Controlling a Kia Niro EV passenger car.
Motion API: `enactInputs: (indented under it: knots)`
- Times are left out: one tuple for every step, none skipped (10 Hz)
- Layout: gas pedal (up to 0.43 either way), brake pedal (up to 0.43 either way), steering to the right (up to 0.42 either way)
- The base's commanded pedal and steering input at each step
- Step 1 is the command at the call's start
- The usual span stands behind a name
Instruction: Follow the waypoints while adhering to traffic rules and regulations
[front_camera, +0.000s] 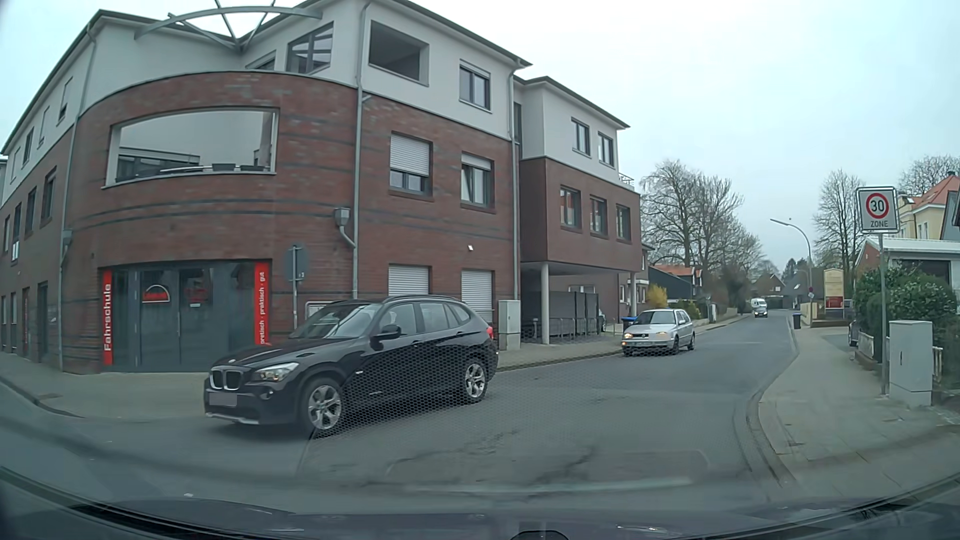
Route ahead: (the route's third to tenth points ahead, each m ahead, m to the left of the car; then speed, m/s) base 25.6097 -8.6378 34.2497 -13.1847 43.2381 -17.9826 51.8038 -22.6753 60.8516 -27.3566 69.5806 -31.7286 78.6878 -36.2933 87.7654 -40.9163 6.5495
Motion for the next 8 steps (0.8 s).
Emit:
enactInputs:
  knots:
    - [0.118, 0.0, 0.157]
    - [0.13, 0.0, 0.179]
    - [0.13, 0.0, 0.198]
    - [0.13, 0.0, 0.216]
    - [0.138, 0.0, 0.224]
    - [0.138, 0.0, 0.23]
    - [0.157, 0.0, 0.229]
    - [0.169, 0.0, 0.226]
